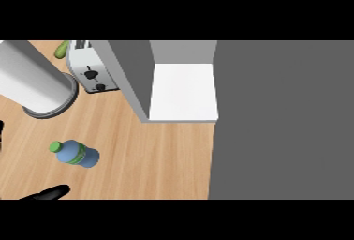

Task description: Pick up the bottled water, place it into the cabinet and close the cabinet

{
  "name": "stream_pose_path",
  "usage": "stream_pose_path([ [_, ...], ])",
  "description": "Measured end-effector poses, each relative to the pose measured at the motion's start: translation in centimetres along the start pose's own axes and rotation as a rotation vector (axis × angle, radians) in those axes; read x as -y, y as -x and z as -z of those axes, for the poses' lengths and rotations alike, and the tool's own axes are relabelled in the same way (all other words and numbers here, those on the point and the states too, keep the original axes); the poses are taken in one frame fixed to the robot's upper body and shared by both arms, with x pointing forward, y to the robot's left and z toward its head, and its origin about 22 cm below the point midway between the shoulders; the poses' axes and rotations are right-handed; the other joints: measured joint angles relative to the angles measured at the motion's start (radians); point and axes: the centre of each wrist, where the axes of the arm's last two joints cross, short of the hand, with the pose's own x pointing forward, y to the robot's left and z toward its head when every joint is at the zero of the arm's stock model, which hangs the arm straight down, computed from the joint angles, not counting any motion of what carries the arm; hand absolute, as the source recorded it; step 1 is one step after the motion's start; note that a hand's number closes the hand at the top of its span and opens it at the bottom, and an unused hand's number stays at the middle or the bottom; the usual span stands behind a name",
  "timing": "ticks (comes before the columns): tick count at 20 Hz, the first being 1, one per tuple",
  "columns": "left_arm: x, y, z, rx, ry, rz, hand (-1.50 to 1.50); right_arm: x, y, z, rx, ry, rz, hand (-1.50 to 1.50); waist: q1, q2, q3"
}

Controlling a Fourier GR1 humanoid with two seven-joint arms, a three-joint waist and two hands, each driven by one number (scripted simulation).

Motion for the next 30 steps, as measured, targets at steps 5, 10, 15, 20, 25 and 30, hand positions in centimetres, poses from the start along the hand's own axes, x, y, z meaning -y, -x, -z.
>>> stream_pose_path([
  [5, 0.6, -0.6, -2.2, -0.039, -0.038, 0.013, -1.50, 0.1, -0.4, -1.9, -0.027, -0.010, 0.001, -1.50, -0.001, 0.000, 0.000],
  [10, 0.8, -0.7, -2.9, -0.066, -0.059, 0.037, -1.50, 0.0, -0.7, -2.8, -0.056, -0.011, -0.006, -1.50, -0.002, 0.001, 0.000],
  [15, 1.2, 1.2, -2.8, -0.081, -0.100, 0.058, -1.50, -0.4, -0.7, -3.7, -0.069, -0.012, 0.004, -1.50, -0.005, 0.001, -0.001],
  [20, 0.4, 3.4, -3.2, -0.099, -0.152, 0.080, -1.50, -0.7, -0.4, -5.3, -0.070, -0.007, 0.010, -1.50, -0.007, 0.000, -0.001],
  [25, -1.3, 6.7, -3.3, -0.125, -0.189, 0.110, -1.50, -0.7, -0.5, -6.2, -0.078, -0.002, 0.003, -1.50, -0.009, -0.001, -0.001],
  [30, -2.6, 10.5, -2.5, -0.163, -0.197, 0.104, -1.50, -0.5, -0.4, -7.0, -0.072, -0.010, -0.013, -1.50, -0.012, 0.000, -0.002],
])
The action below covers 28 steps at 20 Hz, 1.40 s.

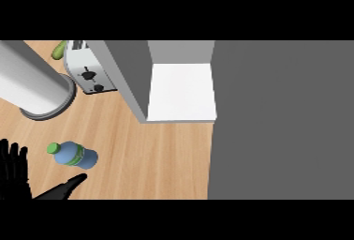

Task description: Pick up the bottled water, place it into the cabinet and close the cabinet

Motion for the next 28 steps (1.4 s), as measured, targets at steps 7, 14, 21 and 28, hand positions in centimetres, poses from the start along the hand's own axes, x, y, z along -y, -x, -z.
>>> stream_pose_path([
  [7, -0.9, 4.8, 1.4, -0.026, -0.035, -0.011, -1.50, 0.0, 0.0, -1.3, -0.001, -0.010, 0.001, -1.50, -0.004, 0.000, 0.000],
  [14, -2.3, 9.9, 1.4, -0.036, -0.080, -0.015, -1.50, -0.1, 0.1, -2.4, -0.003, -0.006, 0.007, -1.50, -0.004, 0.001, 0.000],
  [21, -1.8, 14.2, 2.0, -0.066, -0.028, -0.086, -1.50, -0.3, 0.1, -2.9, -0.011, -0.012, 0.019, -1.50, -0.006, 0.002, -0.001],
  [28, -1.0, 17.0, 2.1, -0.082, 0.037, -0.182, -1.50, -0.4, 0.1, -3.4, -0.010, -0.015, 0.021, -1.50, -0.009, 0.003, -0.001],
])
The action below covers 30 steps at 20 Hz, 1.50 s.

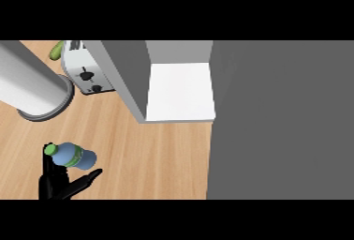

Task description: Pick up the bottled water, place it into the cabinet and close the cabinet

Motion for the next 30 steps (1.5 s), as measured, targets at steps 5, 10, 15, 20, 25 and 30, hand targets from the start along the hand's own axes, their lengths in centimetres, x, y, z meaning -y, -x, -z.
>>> stream_pose_path([
  [5, 0.8, 1.4, 0.1, 0.031, -0.028, -0.057, 1.50, 0.3, -0.1, -0.4, -0.006, 0.002, -0.016, -1.50, 0.002, -0.001, 0.003],
  [10, 0.9, 2.2, -0.1, 0.062, -0.043, -0.118, 1.50, 0.0, 0.0, -0.6, -0.010, 0.003, -0.004, -1.50, 0.005, -0.006, 0.017],
  [15, 1.0, 2.4, -0.1, 0.067, -0.035, -0.155, 1.50, 0.1, 0.1, -0.5, 0.000, 0.000, -0.013, -1.50, 0.008, -0.008, 0.024],
  [20, 2.3, 2.4, 0.2, 0.031, 0.161, -0.141, 1.50, 0.2, 0.2, -0.5, 0.007, -0.008, -0.018, -1.50, 0.004, -0.005, 0.021],
  [25, 6.0, 2.7, 0.2, 0.009, 0.348, -0.156, 1.50, 0.4, 0.1, -0.5, 0.003, -0.013, -0.025, -1.50, 0.002, -0.003, 0.014],
  [30, 9.6, 2.5, 0.3, -0.007, 0.454, -0.207, 1.50, 0.3, 0.2, -0.5, -0.003, -0.013, -0.021, -1.50, 0.006, -0.003, 0.006],
])
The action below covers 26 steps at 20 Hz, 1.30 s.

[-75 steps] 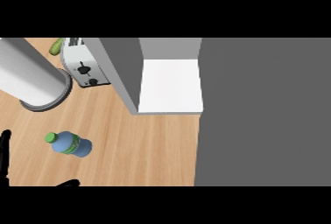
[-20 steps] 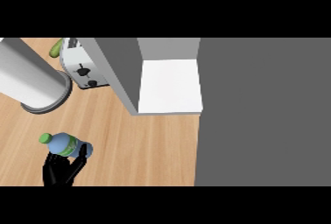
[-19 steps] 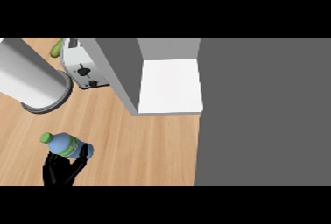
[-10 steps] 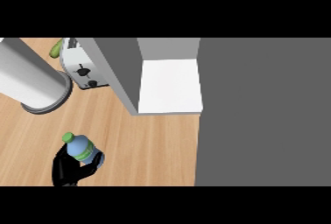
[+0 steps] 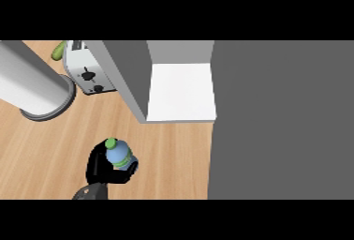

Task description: Pick up the bottled water, place it into the cabinet and close the cabinet

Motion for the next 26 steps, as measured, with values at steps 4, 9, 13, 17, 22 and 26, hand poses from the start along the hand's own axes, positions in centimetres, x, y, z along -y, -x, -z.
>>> stream_pose_path([
  [4, 2.4, -0.4, 1.7, -0.012, 0.048, -0.050, 1.50, 0.1, -0.2, -0.3, -0.008, 0.000, -0.004, -1.50, 0.000, -0.001, -0.002],
  [9, 6.0, -1.4, 3.6, -0.033, 0.092, -0.059, 1.50, 0.2, -0.1, -0.1, -0.006, 0.003, -0.008, -1.50, 0.002, -0.002, -0.003],
  [13, 9.1, -3.2, 5.3, -0.027, 0.120, -0.054, 1.50, 0.2, 0.0, -0.1, -0.001, 0.016, -0.006, -1.50, 0.005, -0.002, -0.003],
  [17, 12.8, -5.0, 6.7, 0.005, 0.145, 0.028, 1.50, 0.2, 0.1, 0.1, 0.005, 0.014, -0.005, -1.50, 0.004, -0.002, -0.003],
  [22, 16.8, -6.8, 8.9, 0.021, 0.158, 0.082, 1.50, 0.3, 0.1, 0.1, 0.004, 0.013, -0.004, -1.50, -0.005, 0.001, -0.003],
  [26, 19.8, -8.5, 10.3, 0.017, 0.159, 0.129, 1.50, 0.5, 0.0, 0.2, 0.008, 0.021, -0.013, -1.50, -0.006, 0.001, -0.003],
])
